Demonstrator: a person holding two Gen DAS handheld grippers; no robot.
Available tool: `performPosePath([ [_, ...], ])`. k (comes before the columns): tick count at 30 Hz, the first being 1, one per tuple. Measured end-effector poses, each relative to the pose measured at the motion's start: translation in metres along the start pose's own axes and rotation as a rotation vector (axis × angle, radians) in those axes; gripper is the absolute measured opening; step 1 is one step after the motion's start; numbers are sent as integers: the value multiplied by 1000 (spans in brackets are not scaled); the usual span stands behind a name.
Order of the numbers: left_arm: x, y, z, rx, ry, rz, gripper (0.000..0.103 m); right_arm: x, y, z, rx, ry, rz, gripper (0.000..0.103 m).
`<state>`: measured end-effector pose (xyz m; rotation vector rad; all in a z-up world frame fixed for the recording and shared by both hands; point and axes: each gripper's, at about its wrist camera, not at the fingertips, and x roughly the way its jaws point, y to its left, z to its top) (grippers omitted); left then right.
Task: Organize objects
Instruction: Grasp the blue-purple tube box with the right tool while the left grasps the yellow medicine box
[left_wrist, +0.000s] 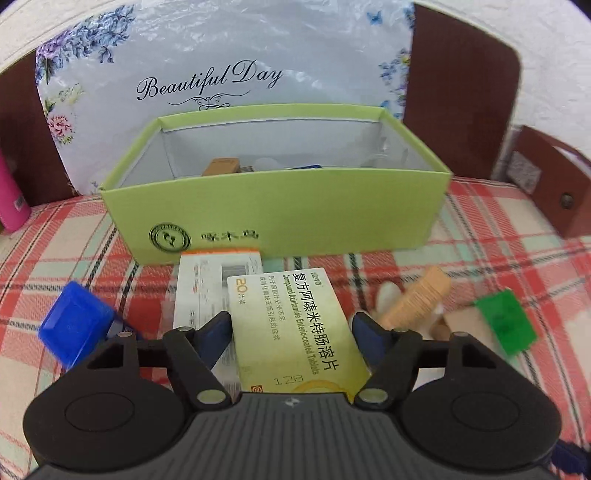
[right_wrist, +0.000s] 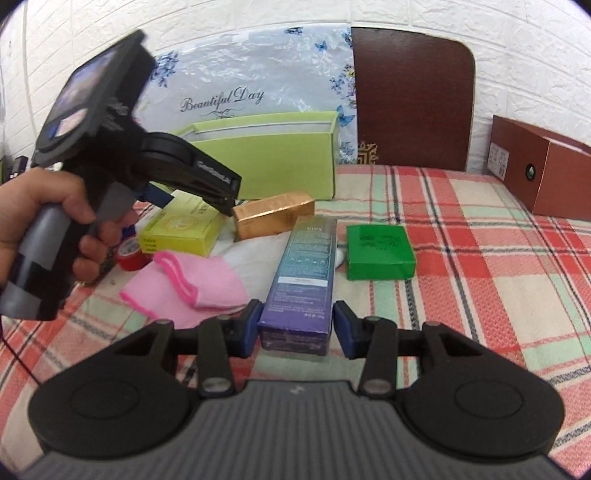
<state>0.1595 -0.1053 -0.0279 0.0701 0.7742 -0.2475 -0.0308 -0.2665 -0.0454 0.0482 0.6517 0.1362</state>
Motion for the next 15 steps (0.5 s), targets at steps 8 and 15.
performPosePath([
  [8, -82, 13, -74, 63, -13, -105, 72, -22, -3, -26, -6, 114, 97, 41],
  [15, -90, 20, -111, 63, 57, -94, 72, -39, -3, -40, -36, 155, 84, 48],
])
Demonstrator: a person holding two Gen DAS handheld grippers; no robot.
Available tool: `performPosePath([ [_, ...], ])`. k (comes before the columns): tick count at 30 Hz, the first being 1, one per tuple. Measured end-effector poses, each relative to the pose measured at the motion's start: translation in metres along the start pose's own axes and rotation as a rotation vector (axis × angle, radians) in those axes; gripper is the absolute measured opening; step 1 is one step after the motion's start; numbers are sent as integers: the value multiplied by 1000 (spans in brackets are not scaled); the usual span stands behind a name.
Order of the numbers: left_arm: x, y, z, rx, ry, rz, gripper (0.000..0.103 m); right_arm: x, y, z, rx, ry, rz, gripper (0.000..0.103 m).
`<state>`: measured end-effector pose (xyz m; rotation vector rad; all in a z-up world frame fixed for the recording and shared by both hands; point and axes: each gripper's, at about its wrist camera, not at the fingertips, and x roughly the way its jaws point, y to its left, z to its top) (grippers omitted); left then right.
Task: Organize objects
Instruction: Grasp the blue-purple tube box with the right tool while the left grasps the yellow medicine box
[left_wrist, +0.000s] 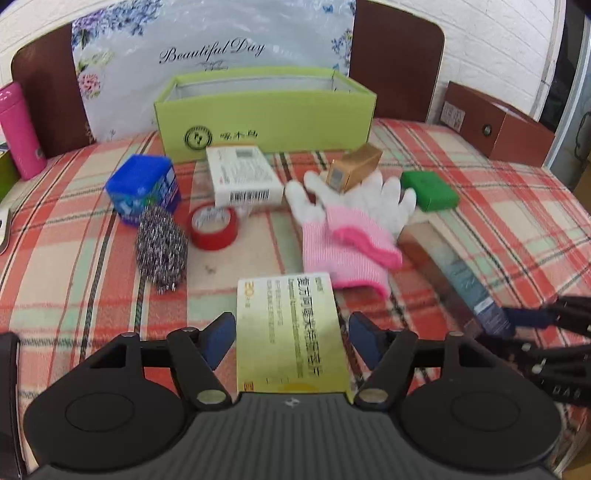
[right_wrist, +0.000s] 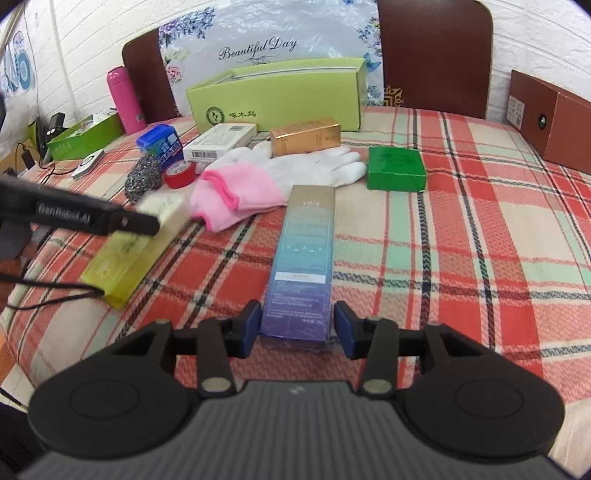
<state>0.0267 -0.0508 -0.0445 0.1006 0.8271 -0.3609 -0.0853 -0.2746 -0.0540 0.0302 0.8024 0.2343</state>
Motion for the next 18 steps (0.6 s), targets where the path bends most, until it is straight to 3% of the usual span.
performPosePath([
  [4, 11, -3, -2, 24, 30, 45, 75, 5, 7, 10, -27, -34, -52, 49],
  [11, 11, -4, -9, 49, 41, 22, 76, 24, 11, 23, -55, -25, -77, 52],
  [18, 16, 5, -13, 12, 60, -1, 76, 34, 14, 27, -51, -15, -87, 51],
])
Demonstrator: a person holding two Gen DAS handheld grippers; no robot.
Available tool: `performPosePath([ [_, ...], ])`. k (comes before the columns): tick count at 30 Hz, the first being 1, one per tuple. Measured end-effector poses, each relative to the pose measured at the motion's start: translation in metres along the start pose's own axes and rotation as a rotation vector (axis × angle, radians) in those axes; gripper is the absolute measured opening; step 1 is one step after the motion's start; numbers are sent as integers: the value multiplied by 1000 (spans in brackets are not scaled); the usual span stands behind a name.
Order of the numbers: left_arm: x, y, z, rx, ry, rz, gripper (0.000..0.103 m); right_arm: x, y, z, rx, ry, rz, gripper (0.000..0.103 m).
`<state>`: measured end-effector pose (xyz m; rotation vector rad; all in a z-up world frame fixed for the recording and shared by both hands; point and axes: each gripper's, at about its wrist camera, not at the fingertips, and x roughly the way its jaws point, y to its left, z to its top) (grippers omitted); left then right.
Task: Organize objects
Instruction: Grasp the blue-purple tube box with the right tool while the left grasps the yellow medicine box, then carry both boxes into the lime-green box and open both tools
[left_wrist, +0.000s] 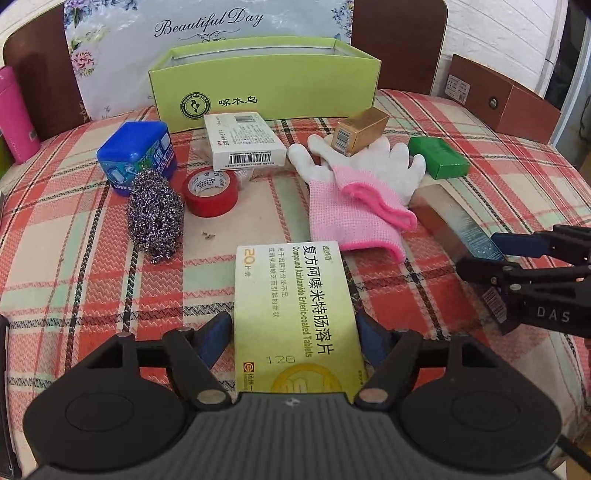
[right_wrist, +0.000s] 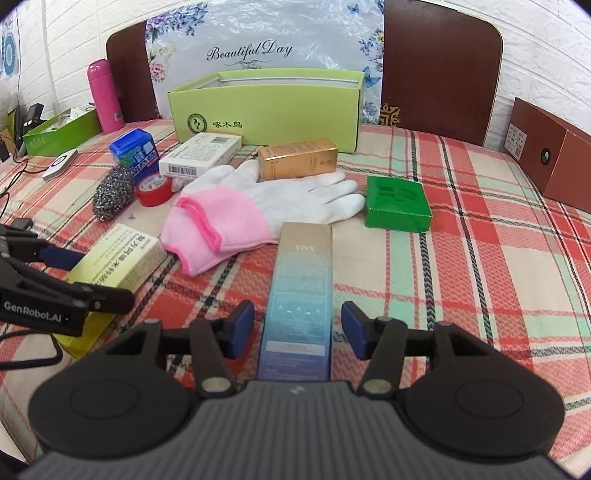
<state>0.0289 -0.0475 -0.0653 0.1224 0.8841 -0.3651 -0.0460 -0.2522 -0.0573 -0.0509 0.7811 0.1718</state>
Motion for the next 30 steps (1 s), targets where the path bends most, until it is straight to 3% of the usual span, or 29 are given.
performPosePath([
  [10, 4, 0, 1, 16, -4, -2, 75, 9, 3, 0, 4, 36, -8, 47],
  [13, 3, 0, 2, 16, -5, -4, 71, 12, 2, 0, 8, 41, -13, 40],
  [20, -2, 5, 4, 12, -8, -17, 71, 7, -2, -1, 43, 33, -4, 38],
  [26, -22, 11, 14, 20, -69, -25, 71, -19, -5, 5, 73, -18, 45, 38],
  [30, -45, 16, 32, 50, -153, -52, 71, -38, -8, 21, 86, -82, 91, 38],
])
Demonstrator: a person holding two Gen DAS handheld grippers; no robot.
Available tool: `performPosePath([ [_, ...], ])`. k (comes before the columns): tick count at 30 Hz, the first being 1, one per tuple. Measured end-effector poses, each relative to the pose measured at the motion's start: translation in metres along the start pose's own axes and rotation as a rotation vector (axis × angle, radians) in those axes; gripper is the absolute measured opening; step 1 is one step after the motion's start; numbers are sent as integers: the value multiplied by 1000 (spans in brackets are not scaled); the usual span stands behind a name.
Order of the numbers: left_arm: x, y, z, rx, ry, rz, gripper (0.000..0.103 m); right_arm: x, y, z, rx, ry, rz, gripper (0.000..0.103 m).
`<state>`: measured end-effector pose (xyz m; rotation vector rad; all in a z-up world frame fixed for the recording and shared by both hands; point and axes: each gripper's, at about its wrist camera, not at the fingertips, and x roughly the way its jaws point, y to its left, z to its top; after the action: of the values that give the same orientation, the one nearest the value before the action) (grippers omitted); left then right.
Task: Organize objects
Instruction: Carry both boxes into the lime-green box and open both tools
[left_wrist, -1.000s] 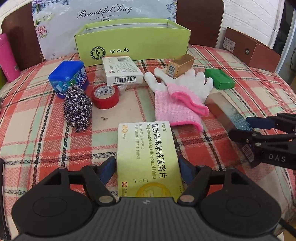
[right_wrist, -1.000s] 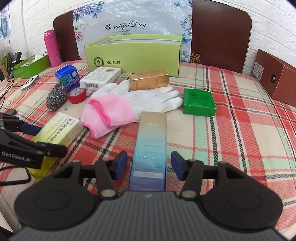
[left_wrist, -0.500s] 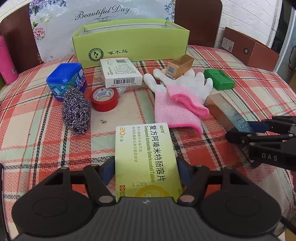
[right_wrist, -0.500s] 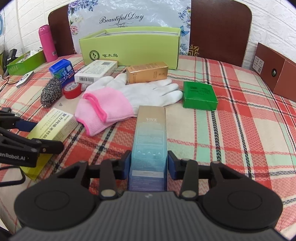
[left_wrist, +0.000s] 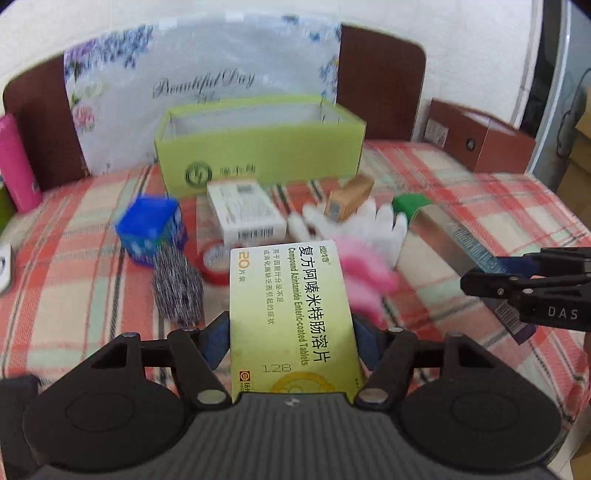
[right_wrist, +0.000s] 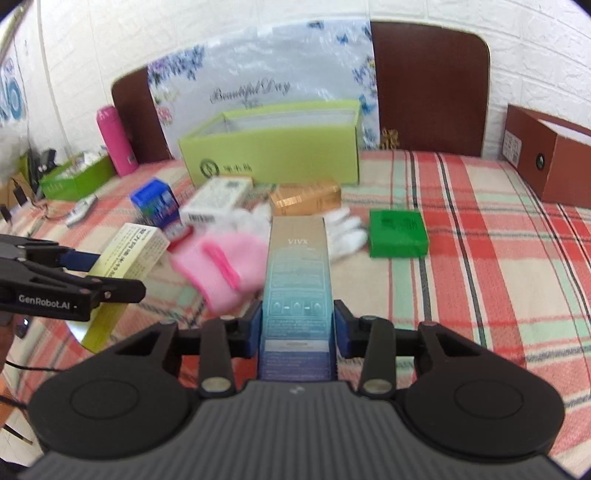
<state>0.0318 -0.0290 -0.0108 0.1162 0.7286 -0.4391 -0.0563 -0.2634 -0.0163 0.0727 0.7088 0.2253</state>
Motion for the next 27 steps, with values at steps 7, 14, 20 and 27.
performPosePath([
  [7, -39, 14, 68, 13, -217, 6, 71, -3, 5, 55, -21, -103, 87, 38],
  [14, -16, 22, 142, 28, -299, 53, 71, 33, 10, 132, -36, -195, 112, 38],
  [20, 56, 54, 194, -40, -254, 103, 71, 93, 10, 190, -47, -226, 107, 38],
  [27, 134, 92, 215, -75, -165, 158, 71, 189, 2, 215, -80, -195, 52, 38],
])
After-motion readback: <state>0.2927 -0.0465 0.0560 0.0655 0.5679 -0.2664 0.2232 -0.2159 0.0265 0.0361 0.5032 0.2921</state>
